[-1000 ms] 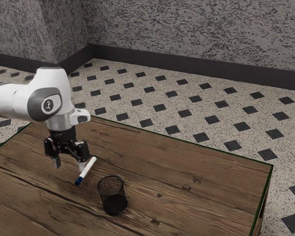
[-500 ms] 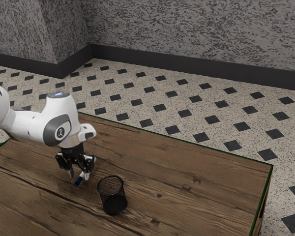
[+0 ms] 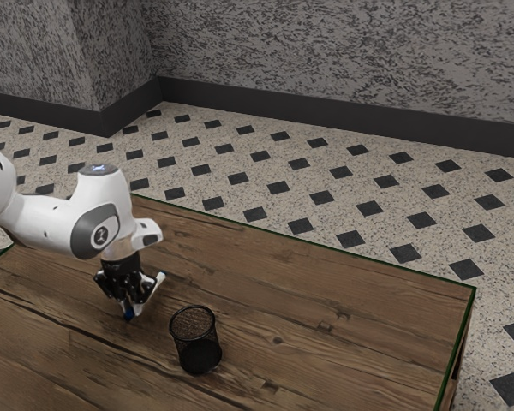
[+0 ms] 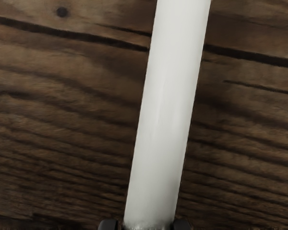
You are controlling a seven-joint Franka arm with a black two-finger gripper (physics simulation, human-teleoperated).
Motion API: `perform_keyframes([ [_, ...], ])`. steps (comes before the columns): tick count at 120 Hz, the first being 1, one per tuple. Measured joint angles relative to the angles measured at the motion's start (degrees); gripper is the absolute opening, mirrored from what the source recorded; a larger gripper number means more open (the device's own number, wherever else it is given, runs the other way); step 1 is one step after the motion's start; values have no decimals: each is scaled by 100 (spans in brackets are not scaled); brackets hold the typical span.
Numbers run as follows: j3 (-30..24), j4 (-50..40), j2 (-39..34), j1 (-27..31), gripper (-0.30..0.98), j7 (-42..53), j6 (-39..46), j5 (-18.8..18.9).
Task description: Put the marker into the pen holder.
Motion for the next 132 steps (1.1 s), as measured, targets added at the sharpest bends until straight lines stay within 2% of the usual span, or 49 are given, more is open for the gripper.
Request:
perform_keyframes([
  [25, -47, 116, -129, -45, 1, 1, -92, 28],
  [36, -194, 342, -703, -318, 0, -19, -472, 38],
  [46, -394, 379, -1622, -661, -1, -70, -958, 53],
  [57, -1021, 294, -2707, -1253, -2, -170, -1594, -6],
  [64, -1367, 210, -3055, -1353, -2, -246, -1941, -133],
  [72, -1515, 26, -3246, -1326, -2, -325, -2253, -281],
  [90, -1524, -176, -3139, -1048, -2, -466, -2661, -444],
  [110, -1148, 271, -2251, -944, 0, -573, -2834, -453],
  [132, -1077, 989, -1557, -938, 37, -638, -2934, -534],
])
